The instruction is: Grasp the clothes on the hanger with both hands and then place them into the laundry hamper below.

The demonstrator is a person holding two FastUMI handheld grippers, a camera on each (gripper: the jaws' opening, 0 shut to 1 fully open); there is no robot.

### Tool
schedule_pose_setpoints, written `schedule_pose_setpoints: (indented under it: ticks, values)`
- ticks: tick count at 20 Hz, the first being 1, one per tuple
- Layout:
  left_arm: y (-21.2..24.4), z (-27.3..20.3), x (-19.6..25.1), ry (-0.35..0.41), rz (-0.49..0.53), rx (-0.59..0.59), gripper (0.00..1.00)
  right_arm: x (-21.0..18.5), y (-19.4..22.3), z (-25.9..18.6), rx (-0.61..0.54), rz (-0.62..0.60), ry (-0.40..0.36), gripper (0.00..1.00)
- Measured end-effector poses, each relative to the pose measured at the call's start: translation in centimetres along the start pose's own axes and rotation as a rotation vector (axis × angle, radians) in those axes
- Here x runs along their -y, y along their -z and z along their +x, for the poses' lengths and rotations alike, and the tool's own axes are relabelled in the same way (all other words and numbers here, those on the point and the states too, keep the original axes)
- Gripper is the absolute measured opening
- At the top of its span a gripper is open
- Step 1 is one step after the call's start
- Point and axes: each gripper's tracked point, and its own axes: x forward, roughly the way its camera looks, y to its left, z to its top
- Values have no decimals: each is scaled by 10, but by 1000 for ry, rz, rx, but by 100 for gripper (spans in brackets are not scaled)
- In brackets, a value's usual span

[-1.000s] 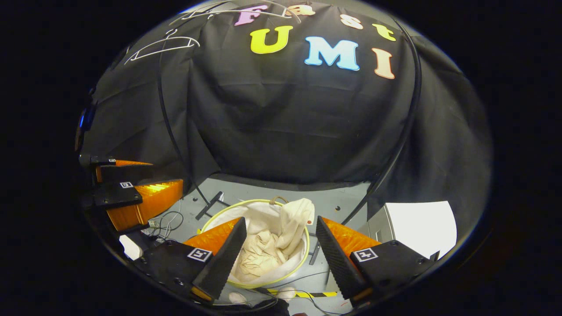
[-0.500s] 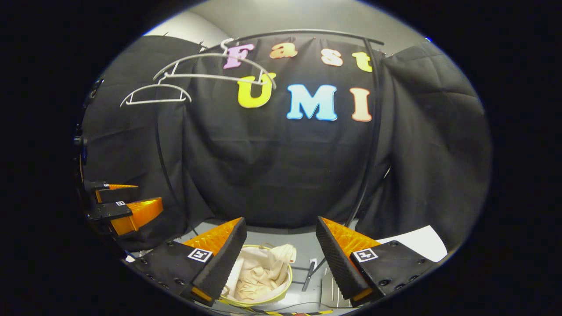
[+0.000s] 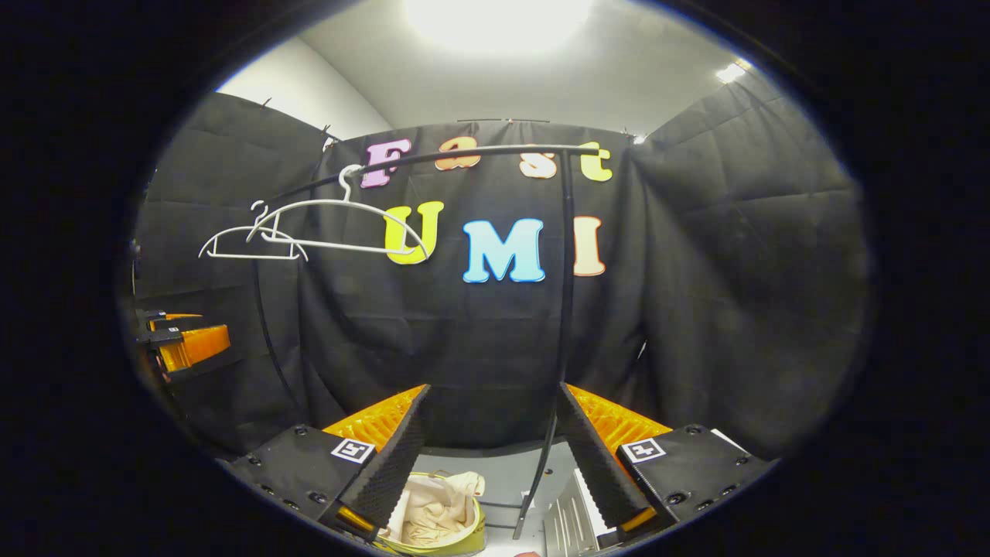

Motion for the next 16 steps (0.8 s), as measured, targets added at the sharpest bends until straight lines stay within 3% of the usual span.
schedule_pose_setpoints:
  ticks: [5,7,9,16]
  values:
    - [-44,-39,-6,-27,33,86,94,18,-29,-30,99,1,41,100]
    - [-49,-50,-7,-46,53,109,94,25,-30,-39,122,-23,60,96]
    - [-52,-55,-6,-54,49,119,94,25,-30,-51,124,-30,61,100]
    - [-60,-81,-13,-95,47,152,94,23,-43,-61,173,1,57,97]
